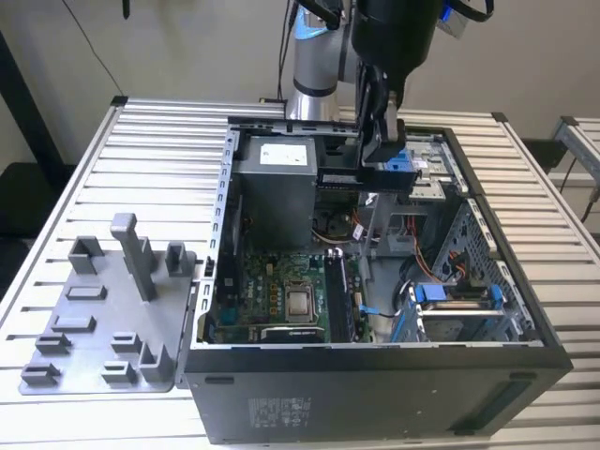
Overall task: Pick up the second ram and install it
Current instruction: 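Pick up the second ram and move it above second insertion slot, then insert the second ram into the second slot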
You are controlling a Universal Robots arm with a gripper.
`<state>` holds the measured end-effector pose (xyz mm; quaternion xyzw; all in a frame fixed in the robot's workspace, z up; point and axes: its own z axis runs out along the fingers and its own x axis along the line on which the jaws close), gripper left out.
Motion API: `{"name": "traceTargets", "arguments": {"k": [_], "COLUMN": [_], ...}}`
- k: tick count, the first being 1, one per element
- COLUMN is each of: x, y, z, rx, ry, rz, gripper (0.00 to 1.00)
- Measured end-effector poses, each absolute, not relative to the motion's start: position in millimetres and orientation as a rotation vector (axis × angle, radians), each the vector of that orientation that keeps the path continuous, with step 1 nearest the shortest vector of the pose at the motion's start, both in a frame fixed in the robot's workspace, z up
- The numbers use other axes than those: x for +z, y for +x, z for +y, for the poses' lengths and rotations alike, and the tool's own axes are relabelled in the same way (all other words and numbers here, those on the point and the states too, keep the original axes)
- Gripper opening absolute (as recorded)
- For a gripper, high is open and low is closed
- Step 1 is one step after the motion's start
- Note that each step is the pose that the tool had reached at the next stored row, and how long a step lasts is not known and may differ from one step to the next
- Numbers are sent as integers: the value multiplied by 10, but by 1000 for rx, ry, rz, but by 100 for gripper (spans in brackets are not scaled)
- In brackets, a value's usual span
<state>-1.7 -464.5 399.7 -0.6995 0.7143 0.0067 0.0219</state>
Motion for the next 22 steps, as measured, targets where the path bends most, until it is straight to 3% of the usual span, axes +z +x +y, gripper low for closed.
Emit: {"name": "traceTargets", "arguments": {"k": [9,22], "x": [3991,3990], "y": [-17,-24], "z": [-4317,-4309], "rx": [21,21], "ry": [-2171,-2176], "rz": [2210,2205], "gripper": [14,14]}}
